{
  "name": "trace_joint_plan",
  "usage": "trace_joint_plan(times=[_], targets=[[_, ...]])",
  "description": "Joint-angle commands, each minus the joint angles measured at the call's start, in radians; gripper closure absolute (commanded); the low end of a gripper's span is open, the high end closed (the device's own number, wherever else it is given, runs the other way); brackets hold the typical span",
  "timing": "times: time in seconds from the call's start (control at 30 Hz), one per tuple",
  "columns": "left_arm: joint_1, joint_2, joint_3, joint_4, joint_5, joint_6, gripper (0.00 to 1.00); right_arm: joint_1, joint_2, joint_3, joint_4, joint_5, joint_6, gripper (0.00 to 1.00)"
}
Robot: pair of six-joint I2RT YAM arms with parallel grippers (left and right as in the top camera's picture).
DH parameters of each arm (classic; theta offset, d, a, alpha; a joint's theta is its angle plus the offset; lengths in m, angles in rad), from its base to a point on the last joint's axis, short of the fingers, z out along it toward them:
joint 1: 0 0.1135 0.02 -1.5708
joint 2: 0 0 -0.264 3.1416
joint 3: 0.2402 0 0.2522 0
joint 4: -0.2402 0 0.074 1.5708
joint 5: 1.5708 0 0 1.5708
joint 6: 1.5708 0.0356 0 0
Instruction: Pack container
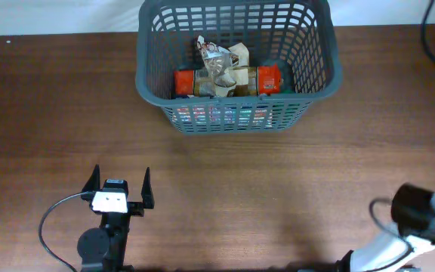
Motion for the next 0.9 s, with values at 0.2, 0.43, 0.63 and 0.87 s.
trace_joint_plan(times=[0.2, 0.43, 0.63, 0.87], targets=[[0.006, -0.010, -0.006, -0.004, -0.011, 0.016, 0.01, 0.111, -0.254, -0.200, 0.123, 0.002, -0.002, 0.01], [0.006, -0.010, -0.006, -0.004, -0.011, 0.016, 0.01, 0.138, -0.494, -0.536, 0.316, -0.084, -0.002, 0.01], [0.006, -0.010, -0.006, -0.004, -0.011, 0.016, 0.01, 0.138, -0.725, -0.858, 0.497, -0.349, -0.002, 0.01], [0.006, -0.010, -0.006, -0.004, -0.011, 0.016, 0.01, 0.138, -0.991, -1.271, 0.871, -0.483, -0.002, 0.01]])
